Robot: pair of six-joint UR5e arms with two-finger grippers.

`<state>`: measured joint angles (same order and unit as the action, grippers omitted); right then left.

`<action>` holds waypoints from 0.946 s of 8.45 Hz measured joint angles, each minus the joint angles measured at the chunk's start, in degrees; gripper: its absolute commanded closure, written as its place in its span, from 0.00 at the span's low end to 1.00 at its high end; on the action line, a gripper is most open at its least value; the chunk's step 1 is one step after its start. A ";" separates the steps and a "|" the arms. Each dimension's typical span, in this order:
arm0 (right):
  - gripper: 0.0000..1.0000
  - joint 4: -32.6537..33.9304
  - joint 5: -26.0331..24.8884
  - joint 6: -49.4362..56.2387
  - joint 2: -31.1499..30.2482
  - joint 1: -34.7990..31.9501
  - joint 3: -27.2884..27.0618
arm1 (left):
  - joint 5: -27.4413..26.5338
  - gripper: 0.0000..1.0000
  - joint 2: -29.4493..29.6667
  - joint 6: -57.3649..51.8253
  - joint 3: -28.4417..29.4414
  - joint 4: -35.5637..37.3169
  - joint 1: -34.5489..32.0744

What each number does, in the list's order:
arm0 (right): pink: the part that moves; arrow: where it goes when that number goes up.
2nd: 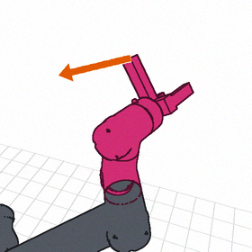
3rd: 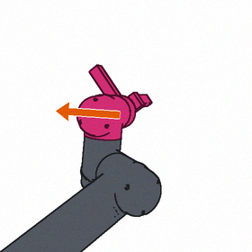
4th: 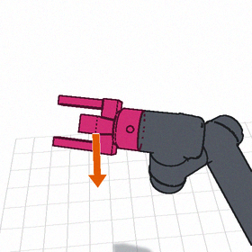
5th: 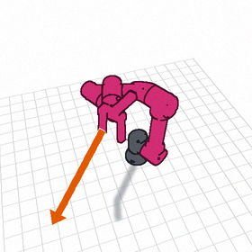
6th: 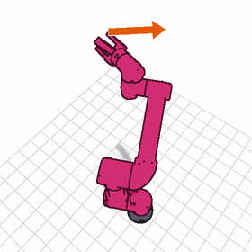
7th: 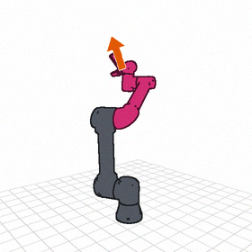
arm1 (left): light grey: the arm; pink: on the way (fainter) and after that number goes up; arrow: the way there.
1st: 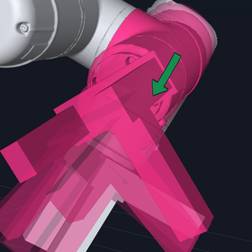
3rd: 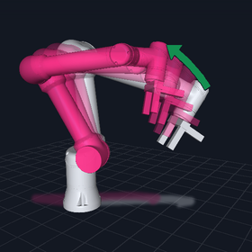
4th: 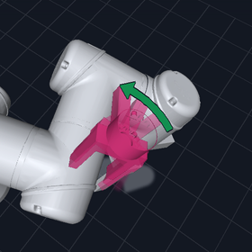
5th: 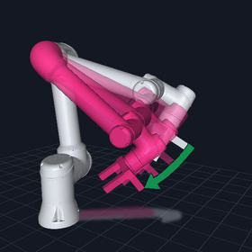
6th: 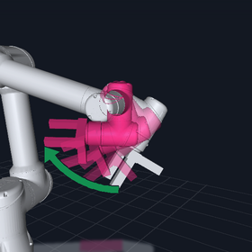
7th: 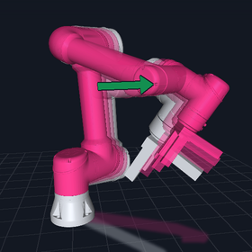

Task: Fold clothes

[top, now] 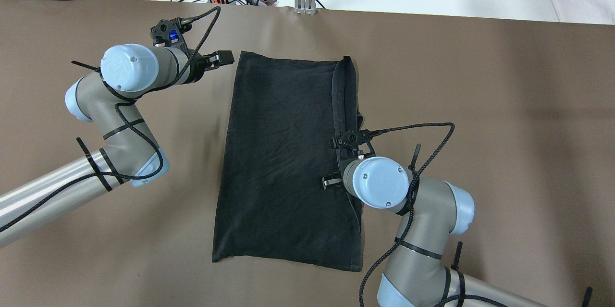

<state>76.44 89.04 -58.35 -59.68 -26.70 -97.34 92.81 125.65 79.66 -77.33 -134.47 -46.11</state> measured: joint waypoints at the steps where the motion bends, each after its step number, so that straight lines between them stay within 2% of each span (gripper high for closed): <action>1: 0.06 -0.08 -0.05 -0.11 -0.26 -0.01 0.35 | 0.00 0.00 -0.02 0.03 -0.04 0.00 -0.01; 8: 0.06 -0.15 -0.01 2.74 -1.24 -1.91 1.50 | -0.25 0.00 -0.02 0.50 -0.18 -0.09 0.06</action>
<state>76.29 89.03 -55.61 -60.92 -28.62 -95.85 92.57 125.63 80.16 -77.51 -134.56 -46.06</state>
